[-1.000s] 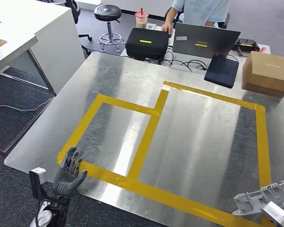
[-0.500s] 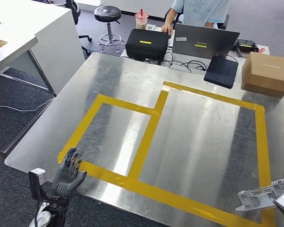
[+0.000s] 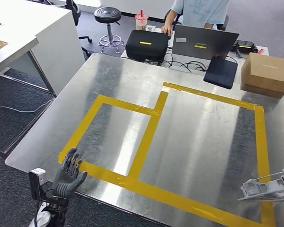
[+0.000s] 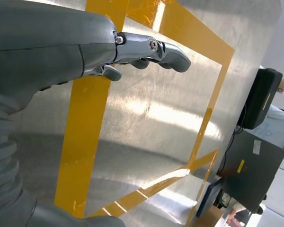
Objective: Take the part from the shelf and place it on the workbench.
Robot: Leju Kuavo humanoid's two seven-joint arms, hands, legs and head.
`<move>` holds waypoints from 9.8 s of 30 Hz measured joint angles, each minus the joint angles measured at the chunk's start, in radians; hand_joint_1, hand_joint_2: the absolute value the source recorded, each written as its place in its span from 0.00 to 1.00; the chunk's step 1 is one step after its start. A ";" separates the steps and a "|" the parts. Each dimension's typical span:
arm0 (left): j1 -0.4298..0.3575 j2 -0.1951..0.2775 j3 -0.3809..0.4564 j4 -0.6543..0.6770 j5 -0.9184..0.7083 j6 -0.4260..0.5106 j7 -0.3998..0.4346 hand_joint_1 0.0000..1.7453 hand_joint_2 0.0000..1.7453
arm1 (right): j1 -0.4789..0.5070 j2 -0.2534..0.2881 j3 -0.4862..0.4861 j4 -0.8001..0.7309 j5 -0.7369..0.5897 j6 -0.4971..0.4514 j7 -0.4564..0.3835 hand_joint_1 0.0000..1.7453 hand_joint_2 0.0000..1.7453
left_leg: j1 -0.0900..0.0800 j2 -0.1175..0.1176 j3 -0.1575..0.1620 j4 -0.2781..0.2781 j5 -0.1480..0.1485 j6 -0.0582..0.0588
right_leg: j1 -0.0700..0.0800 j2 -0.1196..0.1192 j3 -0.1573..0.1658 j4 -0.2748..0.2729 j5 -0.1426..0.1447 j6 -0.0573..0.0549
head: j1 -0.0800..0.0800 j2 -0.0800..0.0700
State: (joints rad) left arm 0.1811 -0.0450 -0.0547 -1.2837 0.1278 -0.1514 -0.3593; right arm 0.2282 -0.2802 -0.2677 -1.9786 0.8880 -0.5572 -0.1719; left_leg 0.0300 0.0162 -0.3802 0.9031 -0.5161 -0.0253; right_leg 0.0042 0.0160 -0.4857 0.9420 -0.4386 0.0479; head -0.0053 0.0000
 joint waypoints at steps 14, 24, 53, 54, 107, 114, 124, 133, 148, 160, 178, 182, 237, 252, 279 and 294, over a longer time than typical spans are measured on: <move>0.001 -0.003 0.003 0.000 0.023 -0.026 -0.001 0.00 1.00 | -0.052 -0.057 -0.025 0.052 -0.022 0.061 0.022 0.77 1.00 | 0.000 0.000 0.000 0.000 0.000 0.000 | 0.000 -0.001 0.000 0.000 0.000 0.000 | 0.000 0.000; 0.001 -0.009 0.021 0.001 0.068 -0.062 0.001 0.00 1.00 | -0.087 -0.092 -0.026 0.091 -0.026 0.085 0.038 0.77 1.00 | 0.000 0.000 -0.002 0.000 0.000 0.000 | 0.000 -0.001 -0.001 0.000 0.000 0.000 | 0.000 0.000; -0.012 -0.011 0.024 0.023 0.016 -0.030 0.003 0.00 0.00 | -0.197 -0.237 -0.012 0.231 0.023 0.169 0.122 0.00 1.00 | -0.002 -0.001 -0.005 0.000 0.000 0.000 | -0.002 -0.003 -0.004 0.000 0.000 0.000 | 0.000 0.000; -0.012 -0.011 0.024 0.023 0.013 -0.026 0.006 0.00 0.00 | -0.200 -0.237 -0.011 0.237 0.039 0.159 0.127 0.00 1.00 | -0.002 -0.001 -0.005 0.000 0.000 0.000 | -0.002 -0.003 -0.004 0.000 0.000 0.000 | 0.000 0.000; -0.015 -0.006 -0.021 0.023 -0.006 0.014 -0.036 0.00 0.00 | -0.129 -0.151 0.121 0.226 0.053 -0.078 0.007 0.00 1.00 | -0.007 -0.003 -0.017 0.000 0.003 0.003 | -0.008 -0.006 -0.019 0.007 0.000 0.001 | 0.000 0.000; 0.012 -0.016 0.013 0.017 0.021 0.013 -0.047 0.00 0.00 | 0.070 0.012 0.203 -0.035 -0.101 -0.094 -0.047 0.00 0.50 | -0.017 -0.003 -0.020 0.004 0.003 0.015 | -0.019 -0.006 -0.022 0.005 0.005 0.011 | -0.001 0.000; 0.024 -0.046 0.027 0.008 0.023 0.071 -0.052 0.00 0.00 | 0.230 0.207 0.282 -0.154 -0.394 -0.086 -0.156 0.00 0.00 | -0.001 0.008 -0.021 -0.015 0.027 0.022 | -0.035 -0.012 -0.139 0.246 -0.063 0.044 | 0.003 0.000; 0.028 -0.047 0.024 0.007 0.061 0.113 -0.067 0.00 0.00 | 0.314 0.304 0.278 -0.092 -0.537 -0.059 -0.256 0.00 0.00 | -0.005 -0.004 -0.088 0.100 -0.048 -0.027 | -0.041 -0.015 -0.086 0.086 -0.017 -0.005 | -0.005 0.000; 0.054 -0.049 0.031 -0.006 0.146 0.119 -0.088 0.00 0.00 | 0.360 0.352 0.234 0.050 -0.548 0.011 -0.223 0.00 0.00 | -0.038 0.001 -0.079 0.043 0.016 0.041 | -0.017 -0.041 -0.181 0.105 0.031 0.013 | -0.015 0.000; 0.105 -0.086 0.111 -0.047 0.045 0.107 -0.071 0.00 0.00 | 0.339 0.361 0.233 0.094 -0.531 0.040 -0.242 0.00 0.00 | -0.039 -0.097 -0.226 0.057 0.150 0.021 | -0.008 0.045 0.046 0.016 -0.092 -0.009 | -0.012 0.000; 0.166 -0.116 0.177 -0.139 -0.056 0.143 -0.051 0.00 0.00 | 0.272 0.258 0.374 0.114 -0.572 -0.064 -0.160 0.00 0.00 | -0.015 0.025 -0.109 0.061 0.017 0.013 | -0.027 -0.115 -0.122 0.088 -0.005 0.023 | -0.023 0.000; 0.178 -0.132 0.202 -0.167 -0.061 0.132 -0.049 0.00 0.00 | 0.255 0.224 0.408 0.127 -0.578 -0.076 -0.140 0.00 0.00 | -0.027 -0.022 -0.149 0.062 0.052 0.036 | -0.019 -0.021 -0.189 0.309 -0.159 0.017 | -0.017 0.000; 0.218 -0.339 0.628 0.125 -0.599 0.125 0.294 0.00 0.00 | 0.192 0.421 -0.047 0.764 -0.325 0.300 -0.103 0.00 0.00 | 0.068 0.045 -0.120 0.161 -0.032 -0.051 | 0.044 -0.154 0.042 0.062 -0.130 0.001 | 0.029 0.000; 0.313 -0.329 0.594 0.015 -0.627 0.061 0.326 0.00 0.00 | 0.248 0.430 0.046 0.382 -0.429 0.243 -0.092 0.00 0.00 | 0.007 -0.188 -0.138 0.154 -0.040 -0.002 | 0.044 0.073 -0.108 0.124 -0.037 -0.045 | 0.040 0.000; 0.104 -0.250 0.807 0.346 -1.057 -0.131 0.147 0.00 0.00 | 0.203 0.290 0.323 0.935 -0.273 0.554 0.304 0.00 0.00 | -0.017 -0.105 -0.156 0.076 0.063 0.009 | -0.021 0.050 -0.035 0.126 -0.092 0.013 | 0.036 0.000; 0.050 -0.214 0.828 0.447 -1.119 -0.155 0.110 0.00 0.00 | 0.167 0.123 0.639 0.952 -0.566 0.404 0.375 0.00 0.00 | -0.036 0.025 -0.166 0.157 0.015 0.000 | 0.016 -0.113 -0.038 0.064 -0.049 -0.057 | 0.015 0.000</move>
State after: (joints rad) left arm 0.2315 -0.2586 0.7736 -0.8366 -0.9915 -0.3068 -0.2489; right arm 0.3955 -0.1572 0.3715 -1.0262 0.3224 -0.1527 0.2029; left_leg -0.0064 0.0416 -0.5461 1.0603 -0.5016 -0.0251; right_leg 0.0198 -0.0974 -0.5239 1.0060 -0.4880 -0.0094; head 0.0099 0.0000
